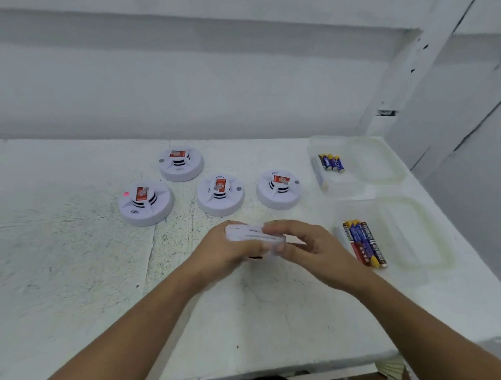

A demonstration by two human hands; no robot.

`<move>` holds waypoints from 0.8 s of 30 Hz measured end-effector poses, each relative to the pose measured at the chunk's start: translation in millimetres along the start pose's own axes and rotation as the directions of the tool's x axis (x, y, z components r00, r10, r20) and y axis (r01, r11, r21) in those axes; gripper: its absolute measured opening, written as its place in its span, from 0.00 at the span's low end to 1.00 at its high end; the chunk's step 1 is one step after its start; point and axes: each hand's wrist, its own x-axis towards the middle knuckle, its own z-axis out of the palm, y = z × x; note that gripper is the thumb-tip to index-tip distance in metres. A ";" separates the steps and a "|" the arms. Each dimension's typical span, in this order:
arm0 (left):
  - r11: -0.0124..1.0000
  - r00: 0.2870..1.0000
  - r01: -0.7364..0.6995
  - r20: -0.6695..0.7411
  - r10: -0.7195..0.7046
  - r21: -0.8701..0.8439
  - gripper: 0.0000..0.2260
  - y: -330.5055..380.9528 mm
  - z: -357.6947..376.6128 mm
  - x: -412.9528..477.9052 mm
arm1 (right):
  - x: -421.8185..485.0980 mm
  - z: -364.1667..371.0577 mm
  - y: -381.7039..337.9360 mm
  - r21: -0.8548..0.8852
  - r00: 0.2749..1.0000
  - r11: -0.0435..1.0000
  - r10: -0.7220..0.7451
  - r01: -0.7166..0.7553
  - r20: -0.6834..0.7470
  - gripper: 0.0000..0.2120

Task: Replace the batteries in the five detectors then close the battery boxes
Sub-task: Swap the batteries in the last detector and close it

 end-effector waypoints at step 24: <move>0.943 0.925 -0.115 -0.380 -0.013 -0.313 0.20 -13.3 24.7 16.4 | 35.0 20.7 23.2 0.574 0.897 0.819 0.267 -0.019 -0.351 0.11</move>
